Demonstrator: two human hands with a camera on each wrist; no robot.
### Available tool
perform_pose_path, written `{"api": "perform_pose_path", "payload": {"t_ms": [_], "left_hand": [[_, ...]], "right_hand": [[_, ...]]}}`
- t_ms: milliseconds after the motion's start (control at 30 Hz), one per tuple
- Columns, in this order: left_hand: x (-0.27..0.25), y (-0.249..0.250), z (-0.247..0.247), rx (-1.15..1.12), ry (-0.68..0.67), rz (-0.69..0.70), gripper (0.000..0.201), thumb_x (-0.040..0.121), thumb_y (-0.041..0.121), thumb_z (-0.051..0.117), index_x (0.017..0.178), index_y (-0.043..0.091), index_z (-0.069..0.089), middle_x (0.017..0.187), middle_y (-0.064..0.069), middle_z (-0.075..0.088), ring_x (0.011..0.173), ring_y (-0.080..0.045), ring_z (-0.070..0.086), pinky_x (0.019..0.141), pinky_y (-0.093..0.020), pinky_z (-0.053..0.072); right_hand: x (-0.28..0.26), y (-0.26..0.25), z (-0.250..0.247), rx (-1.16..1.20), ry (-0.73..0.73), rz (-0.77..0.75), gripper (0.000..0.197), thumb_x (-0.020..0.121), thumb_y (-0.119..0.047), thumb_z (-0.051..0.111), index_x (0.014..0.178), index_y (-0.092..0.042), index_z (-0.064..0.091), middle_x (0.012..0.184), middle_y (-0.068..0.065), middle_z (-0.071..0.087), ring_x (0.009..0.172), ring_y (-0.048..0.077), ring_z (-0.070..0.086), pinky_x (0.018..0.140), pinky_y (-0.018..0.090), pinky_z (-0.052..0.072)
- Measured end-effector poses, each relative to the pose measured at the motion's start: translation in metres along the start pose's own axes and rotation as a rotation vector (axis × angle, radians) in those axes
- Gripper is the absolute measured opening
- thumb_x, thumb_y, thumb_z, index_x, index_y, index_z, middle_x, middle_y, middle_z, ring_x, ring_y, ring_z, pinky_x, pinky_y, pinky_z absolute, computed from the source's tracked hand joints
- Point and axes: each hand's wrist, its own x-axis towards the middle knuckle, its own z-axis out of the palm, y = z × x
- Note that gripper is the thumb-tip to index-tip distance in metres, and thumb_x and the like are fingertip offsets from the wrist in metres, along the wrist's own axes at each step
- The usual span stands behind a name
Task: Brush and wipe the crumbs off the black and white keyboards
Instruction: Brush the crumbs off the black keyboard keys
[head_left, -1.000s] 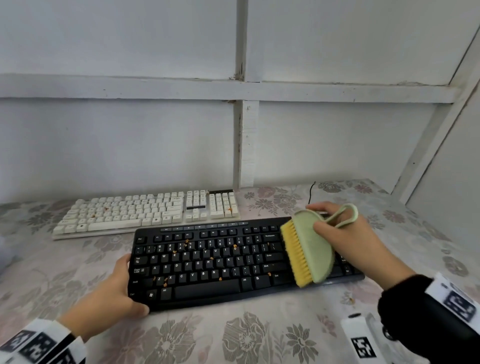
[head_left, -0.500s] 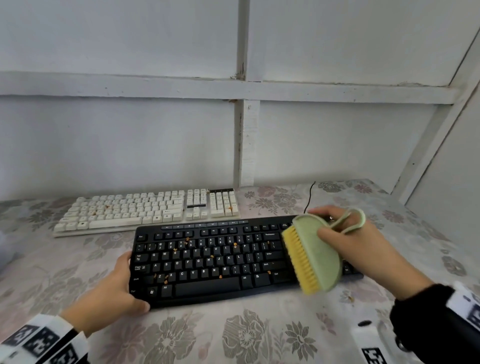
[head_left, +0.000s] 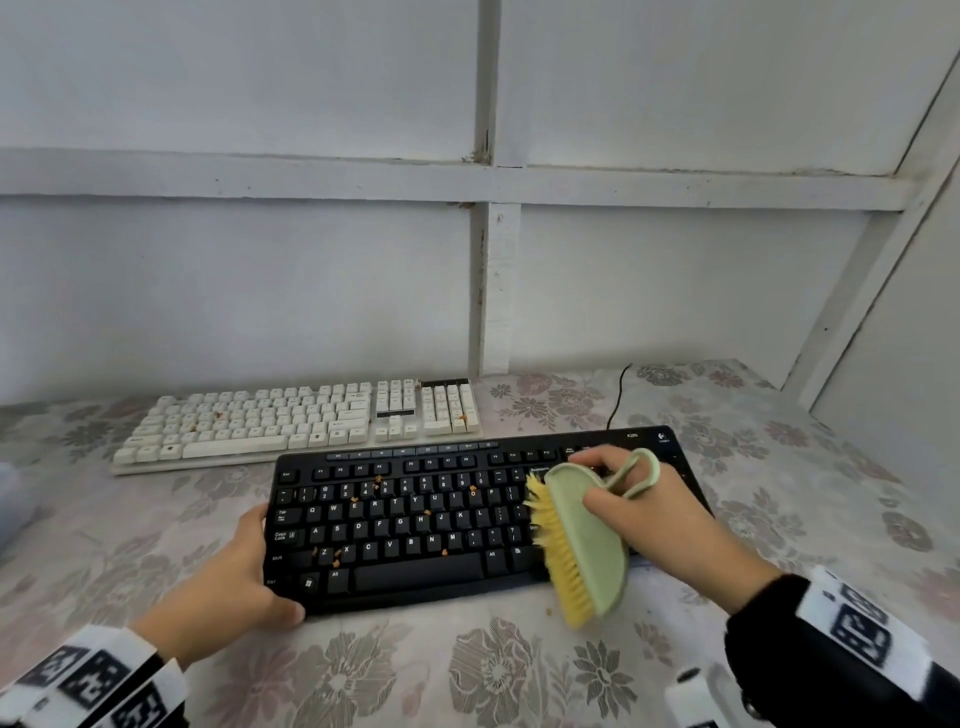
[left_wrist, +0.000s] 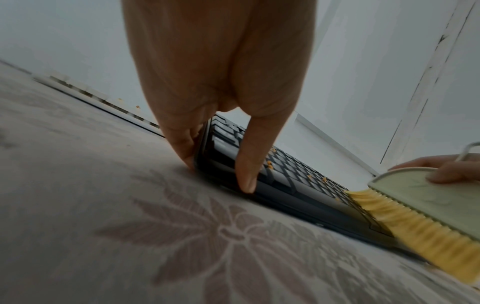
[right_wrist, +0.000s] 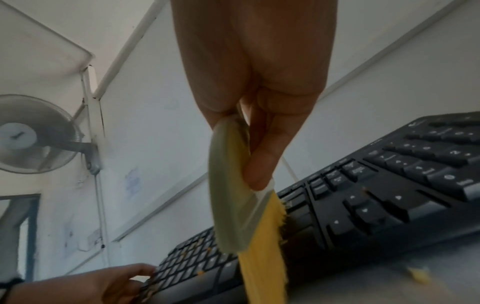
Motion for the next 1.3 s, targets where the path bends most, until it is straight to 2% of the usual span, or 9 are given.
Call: {"api": "perform_pose_path", "payload": {"t_ms": [100, 200, 267, 567, 667, 800, 1067, 1200, 1300], "left_hand": [[-0.001, 0.001, 0.0, 0.004, 0.004, 0.0, 0.096, 0.068, -0.01, 0.07, 0.141, 0.021, 0.015, 0.103, 0.003, 0.055, 0.091, -0.009, 0.053, 0.067, -0.021, 0.04], [-0.002, 0.002, 0.001, 0.004, 0.005, -0.001, 0.096, 0.068, -0.01, 0.069, 0.141, 0.021, 0.015, 0.103, 0.003, 0.054, 0.09, -0.008, 0.052, 0.066, -0.02, 0.039], [-0.002, 0.002, 0.001, 0.006, 0.004, 0.0, 0.097, 0.069, -0.01, 0.07, 0.141, 0.021, 0.014, 0.103, 0.004, 0.054, 0.091, -0.008, 0.052, 0.067, -0.02, 0.04], [0.001, -0.003, 0.0, 0.0, -0.008, 0.013, 0.097, 0.068, -0.008, 0.07, 0.14, 0.024, 0.013, 0.106, 0.004, 0.055, 0.094, -0.01, 0.054, 0.07, -0.023, 0.042], [0.001, -0.003, -0.001, -0.006, -0.012, 0.012, 0.098, 0.067, -0.009, 0.07, 0.14, 0.023, 0.013, 0.106, 0.002, 0.055, 0.095, -0.011, 0.054, 0.071, -0.023, 0.043], [0.001, -0.003, -0.001, -0.016, -0.013, 0.013, 0.1, 0.066, -0.009, 0.07, 0.141, 0.023, 0.012, 0.107, 0.002, 0.054, 0.095, -0.012, 0.054, 0.072, -0.026, 0.044], [0.003, -0.004, -0.001, 0.006, -0.02, 0.027, 0.097, 0.067, -0.008, 0.071, 0.138, 0.024, 0.014, 0.108, 0.004, 0.053, 0.096, -0.01, 0.054, 0.073, -0.024, 0.043], [0.002, -0.003, -0.001, 0.007, -0.028, 0.025, 0.096, 0.068, -0.008, 0.07, 0.138, 0.026, 0.013, 0.109, 0.005, 0.051, 0.096, -0.009, 0.052, 0.072, -0.023, 0.043], [0.001, -0.003, -0.001, 0.02, -0.023, 0.027, 0.096, 0.068, -0.008, 0.071, 0.138, 0.024, 0.013, 0.108, 0.003, 0.052, 0.095, -0.009, 0.053, 0.07, -0.022, 0.042]], "right_hand": [[-0.002, -0.006, -0.008, 0.03, 0.045, -0.014, 0.027, 0.086, -0.01, 0.056, 0.102, -0.028, 0.066, 0.091, -0.006, 0.067, 0.08, 0.011, 0.065, 0.062, 0.023, 0.055], [0.014, -0.014, -0.016, 0.048, 0.161, -0.091, 0.026, 0.087, -0.011, 0.056, 0.105, -0.028, 0.064, 0.087, -0.011, 0.065, 0.068, -0.004, 0.061, 0.052, 0.01, 0.045], [0.024, -0.016, -0.016, 0.043, 0.205, -0.098, 0.026, 0.088, -0.011, 0.055, 0.107, -0.029, 0.06, 0.084, -0.012, 0.064, 0.062, -0.001, 0.059, 0.047, 0.007, 0.041], [-0.014, -0.002, -0.003, 0.002, -0.033, 0.006, 0.027, 0.086, -0.009, 0.055, 0.096, -0.032, 0.065, 0.085, 0.006, 0.068, 0.065, 0.013, 0.058, 0.052, 0.021, 0.046], [-0.002, -0.009, -0.013, 0.037, 0.087, -0.054, 0.028, 0.087, -0.01, 0.056, 0.103, -0.03, 0.065, 0.09, -0.007, 0.068, 0.079, 0.014, 0.065, 0.057, 0.019, 0.05], [0.023, -0.014, -0.013, 0.059, 0.221, -0.092, 0.029, 0.09, -0.011, 0.053, 0.11, -0.03, 0.059, 0.085, -0.011, 0.065, 0.065, 0.002, 0.06, 0.049, 0.01, 0.042], [-0.012, -0.009, 0.003, -0.025, -0.029, 0.009, 0.026, 0.086, -0.01, 0.054, 0.097, -0.032, 0.065, 0.084, -0.003, 0.066, 0.065, 0.009, 0.059, 0.049, 0.018, 0.047], [0.005, -0.018, -0.013, 0.021, 0.118, -0.062, 0.027, 0.087, -0.011, 0.056, 0.107, -0.025, 0.066, 0.093, -0.007, 0.067, 0.08, 0.01, 0.065, 0.056, 0.015, 0.048], [0.026, -0.024, -0.017, 0.081, 0.226, -0.086, 0.027, 0.089, -0.01, 0.053, 0.112, -0.023, 0.062, 0.088, -0.009, 0.064, 0.071, 0.005, 0.06, 0.048, 0.009, 0.042]]}}
